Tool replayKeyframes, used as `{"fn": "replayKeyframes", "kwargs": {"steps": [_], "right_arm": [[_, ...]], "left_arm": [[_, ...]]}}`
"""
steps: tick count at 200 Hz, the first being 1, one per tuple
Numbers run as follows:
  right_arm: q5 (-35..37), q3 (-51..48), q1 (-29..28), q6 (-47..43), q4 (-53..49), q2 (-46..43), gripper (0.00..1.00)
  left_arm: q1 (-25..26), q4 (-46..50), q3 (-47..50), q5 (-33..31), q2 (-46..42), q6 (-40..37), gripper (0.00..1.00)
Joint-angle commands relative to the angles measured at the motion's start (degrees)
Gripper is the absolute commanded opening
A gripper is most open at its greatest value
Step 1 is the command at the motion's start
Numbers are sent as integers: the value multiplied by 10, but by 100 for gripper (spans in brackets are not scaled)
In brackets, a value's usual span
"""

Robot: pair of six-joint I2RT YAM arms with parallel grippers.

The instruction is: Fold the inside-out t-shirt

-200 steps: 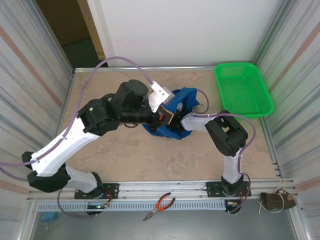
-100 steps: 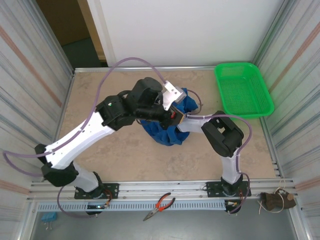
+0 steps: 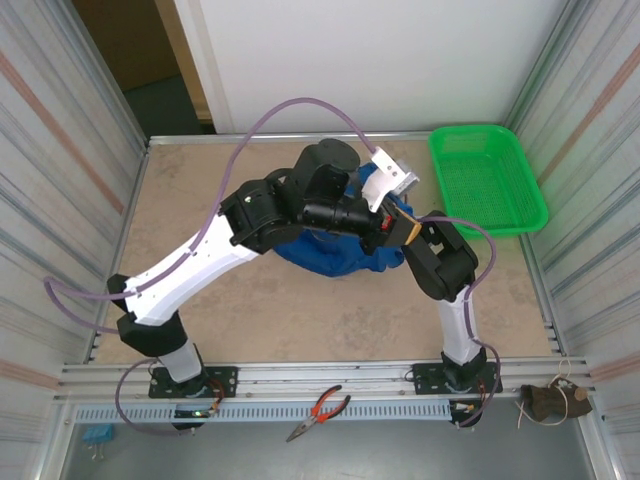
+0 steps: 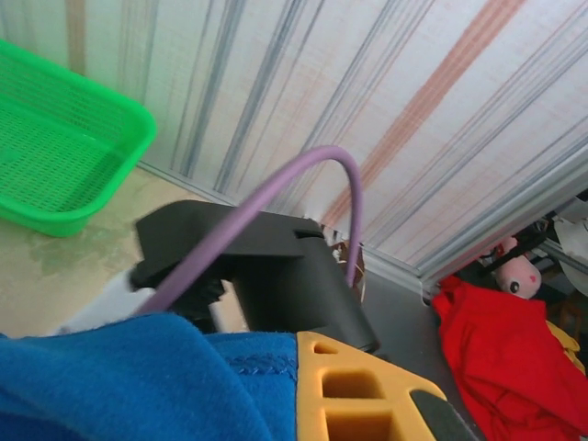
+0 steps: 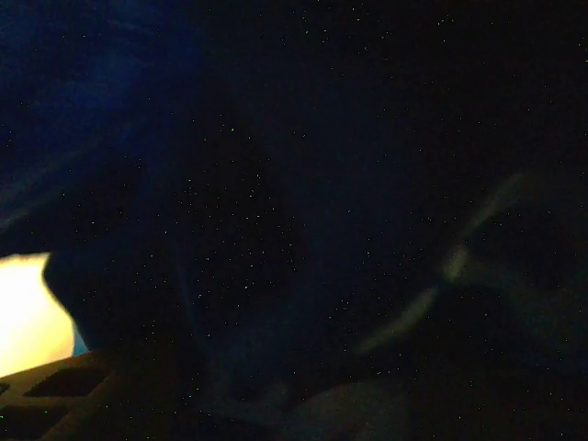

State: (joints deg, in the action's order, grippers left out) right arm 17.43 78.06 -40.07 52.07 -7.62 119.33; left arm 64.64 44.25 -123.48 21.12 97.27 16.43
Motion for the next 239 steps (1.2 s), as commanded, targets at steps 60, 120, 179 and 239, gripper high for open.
{"fn": "replayKeyframes", "kwargs": {"steps": [60,120,179,239], "right_arm": [[-24,-10,-11,-99,-45,-9,71],[-25,67,-13,-167,-140,36,72],[-6,134,-16,-161,-214,93,72],[28,195,-23,-156,-297,142,78]], "left_arm": [[-14,-77,144,-65,-92,21,0],[-77,-165,208,-53,-139,73,0],[-85,-149,107,-23,-93,62,0],[-99,-139,46,-1,-51,65,0]]}}
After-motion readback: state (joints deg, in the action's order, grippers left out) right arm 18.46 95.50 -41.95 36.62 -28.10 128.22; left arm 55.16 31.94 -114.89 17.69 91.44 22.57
